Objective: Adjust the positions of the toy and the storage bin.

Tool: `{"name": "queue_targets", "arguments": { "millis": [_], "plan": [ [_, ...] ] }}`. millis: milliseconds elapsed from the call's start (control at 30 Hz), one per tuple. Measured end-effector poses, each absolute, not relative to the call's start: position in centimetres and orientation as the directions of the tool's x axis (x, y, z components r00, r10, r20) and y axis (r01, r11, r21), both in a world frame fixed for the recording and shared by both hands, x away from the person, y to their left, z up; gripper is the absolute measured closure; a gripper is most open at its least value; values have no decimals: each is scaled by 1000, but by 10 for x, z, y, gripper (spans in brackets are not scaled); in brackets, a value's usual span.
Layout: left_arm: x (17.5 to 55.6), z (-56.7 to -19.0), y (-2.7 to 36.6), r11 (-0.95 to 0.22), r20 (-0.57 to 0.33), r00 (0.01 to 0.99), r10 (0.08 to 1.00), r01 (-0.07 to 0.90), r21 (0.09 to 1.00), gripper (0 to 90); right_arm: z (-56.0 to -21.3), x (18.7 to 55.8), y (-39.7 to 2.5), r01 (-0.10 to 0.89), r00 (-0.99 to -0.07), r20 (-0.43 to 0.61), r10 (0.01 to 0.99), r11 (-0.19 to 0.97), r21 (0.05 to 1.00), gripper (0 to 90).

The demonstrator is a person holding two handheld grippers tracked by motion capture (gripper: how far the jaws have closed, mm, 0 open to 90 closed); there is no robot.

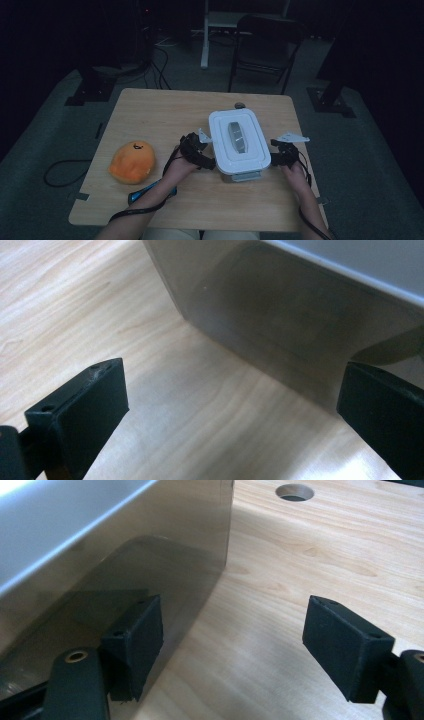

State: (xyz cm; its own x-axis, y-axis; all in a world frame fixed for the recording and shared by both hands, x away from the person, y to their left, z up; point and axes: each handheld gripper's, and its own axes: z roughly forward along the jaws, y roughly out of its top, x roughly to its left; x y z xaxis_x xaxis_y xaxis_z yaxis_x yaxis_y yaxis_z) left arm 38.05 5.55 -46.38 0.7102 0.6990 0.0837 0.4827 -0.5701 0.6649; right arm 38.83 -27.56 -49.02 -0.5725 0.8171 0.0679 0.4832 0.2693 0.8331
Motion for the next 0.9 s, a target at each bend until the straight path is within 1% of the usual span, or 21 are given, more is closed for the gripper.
{"name": "queue_targets", "arguments": {
  "millis": [267,433,533,600,633,667,733,833,900],
  "plan": [
    [359,-461,60,-593,95,731,675,462,659,5,-490,374,-274,472,-625,73,778,301,829,244],
    [345,-462,58,-609,105,747,656,442,658,5,-490,363,-274,457,-642,53,765,326,828,244],
    [343,-465,57,-595,86,747,659,448,667,5,-491,357,-276,458,-643,53,764,328,826,244],
    [343,-466,57,-592,79,749,658,449,670,5,-492,356,-278,458,-643,55,764,327,827,243],
    [343,-470,60,-560,61,743,667,446,698,5,-492,356,-280,460,-646,55,762,330,825,242],
    [345,-472,62,-553,54,742,668,447,703,5,-495,355,-286,470,-644,81,761,310,826,210],
    [352,-475,66,-544,48,727,685,468,697,5,-496,358,-290,473,-647,112,754,281,835,195],
    [364,-478,72,-526,36,703,710,496,691,5,-496,368,-293,480,-625,114,772,266,836,193],
    [370,-478,74,-517,45,687,726,501,694,5,-497,377,-293,493,-609,112,785,264,829,189]
  ]
}}
